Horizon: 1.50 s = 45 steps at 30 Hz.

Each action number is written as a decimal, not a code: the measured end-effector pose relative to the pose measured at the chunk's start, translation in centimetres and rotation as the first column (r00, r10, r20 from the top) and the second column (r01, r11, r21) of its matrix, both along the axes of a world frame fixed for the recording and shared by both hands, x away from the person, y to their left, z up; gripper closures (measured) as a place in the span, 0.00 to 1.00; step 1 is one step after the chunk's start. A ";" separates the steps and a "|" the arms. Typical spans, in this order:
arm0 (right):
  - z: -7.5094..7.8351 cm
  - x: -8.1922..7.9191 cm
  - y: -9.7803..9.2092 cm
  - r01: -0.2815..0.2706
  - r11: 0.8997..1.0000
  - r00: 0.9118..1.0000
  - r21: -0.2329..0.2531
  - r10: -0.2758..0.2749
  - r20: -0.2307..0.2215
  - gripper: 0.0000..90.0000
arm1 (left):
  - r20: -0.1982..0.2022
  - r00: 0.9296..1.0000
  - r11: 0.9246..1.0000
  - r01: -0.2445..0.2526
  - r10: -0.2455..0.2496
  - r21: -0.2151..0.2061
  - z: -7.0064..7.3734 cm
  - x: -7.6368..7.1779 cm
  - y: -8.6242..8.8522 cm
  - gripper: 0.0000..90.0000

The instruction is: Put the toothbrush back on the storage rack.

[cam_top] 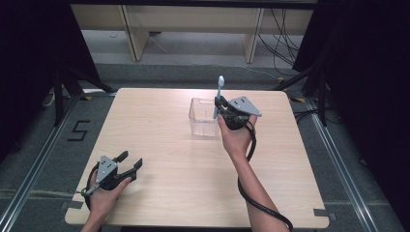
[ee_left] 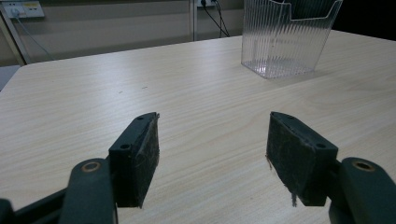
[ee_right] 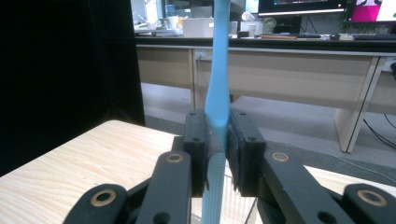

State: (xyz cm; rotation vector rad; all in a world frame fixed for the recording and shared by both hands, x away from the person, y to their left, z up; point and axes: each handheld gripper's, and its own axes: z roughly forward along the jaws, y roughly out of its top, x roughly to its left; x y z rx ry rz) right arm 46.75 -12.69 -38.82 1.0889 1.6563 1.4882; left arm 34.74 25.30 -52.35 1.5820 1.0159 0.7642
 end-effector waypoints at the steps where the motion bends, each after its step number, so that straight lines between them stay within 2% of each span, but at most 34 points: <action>1: 0.0 0.2 0.0 0.008 1.000 1.000 -0.005 -0.008 -0.007 0.88 | 0.000 1.000 1.000 0.000 0.000 0.001 0.0 0.0 0.0 0.38; 5: -0.1 0.5 0.0 0.009 1.000 1.000 -0.004 -0.009 0.001 0.88 | -0.002 1.000 1.000 0.000 0.000 0.002 0.0 0.0 0.0 0.38; 8: -0.3 0.8 0.0 0.025 1.000 1.000 -0.012 -0.025 -0.009 0.88 | -0.001 1.000 1.000 0.000 0.000 0.001 0.0 0.0 0.0 0.38; 16: -1.0 1.6 -0.1 0.024 0.999 0.999 -0.028 -0.025 -0.022 0.88 | -0.003 1.000 1.000 -0.001 0.001 -0.005 0.0 0.0 0.0 0.38; 18: -1.2 1.8 -0.1 0.040 0.999 0.999 -0.031 -0.041 -0.026 0.88 | -0.003 1.000 1.000 0.000 0.000 -0.005 0.0 0.0 0.0 0.38; 20: -1.4 1.9 -0.1 0.031 0.999 0.999 -0.019 -0.031 -0.041 0.88 | -0.003 1.000 1.000 0.000 0.000 -0.005 0.0 0.0 0.0 0.38; 22: -1.5 2.0 -0.2 0.040 0.999 0.999 -0.034 -0.041 -0.033 0.88 | -0.003 1.000 1.000 0.000 0.000 -0.004 0.0 0.0 0.0 0.38; 23: -1.6 1.9 -0.1 0.037 0.999 0.998 -0.020 -0.038 -0.051 0.88 | -0.003 1.000 1.000 0.001 -0.001 -0.004 0.0 0.0 0.0 0.38; 32: -2.3 2.4 -0.1 0.038 0.999 0.998 -0.032 -0.039 -0.042 0.88 | -0.003 1.000 1.000 0.003 -0.003 -0.005 0.0 0.0 0.0 0.38; 34: -2.5 2.4 -0.1 0.038 0.999 0.998 -0.037 -0.040 -0.045 0.88 | -0.003 1.000 1.000 0.004 -0.004 -0.005 0.0 0.0 0.0 0.38; 35: -2.6 2.3 0.0 0.046 0.999 0.997 -0.024 -0.047 -0.058 0.88 | -0.003 1.000 1.000 0.004 -0.004 -0.004 0.0 0.0 0.0 0.38; 37: -2.8 2.5 -0.1 0.044 0.998 0.998 -0.036 -0.046 -0.044 0.88 | -0.003 1.000 1.000 0.004 -0.004 -0.005 0.0 0.0 -0.1 0.38; 38: -2.9 2.3 0.0 0.052 0.998 0.996 -0.021 -0.053 -0.067 0.88 | -0.003 1.000 1.000 0.004 -0.004 -0.006 0.0 0.0 -0.1 0.38; 39: -3.0 2.5 -0.1 0.047 0.998 0.997 -0.040 -0.049 -0.054 0.88 | -0.003 1.000 1.000 0.005 -0.005 -0.005 0.0 0.0 -0.1 0.38; 40: -3.2 2.4 0.0 0.051 0.998 0.996 -0.025 -0.053 -0.069 0.88 | -0.004 1.000 1.000 0.005 -0.005 -0.006 0.0 0.0 -0.1 0.38; 42: -3.4 2.5 0.0 0.046 0.998 0.997 -0.034 -0.048 -0.059 0.88 | -0.005 1.000 1.000 0.005 -0.005 -0.005 0.0 0.0 -0.1 0.38; 45: -3.6 2.5 0.1 0.054 0.998 0.996 -0.033 -0.056 -0.067 0.88 | -0.004 1.000 1.000 0.005 -0.005 -0.005 0.0 0.0 -0.1 0.38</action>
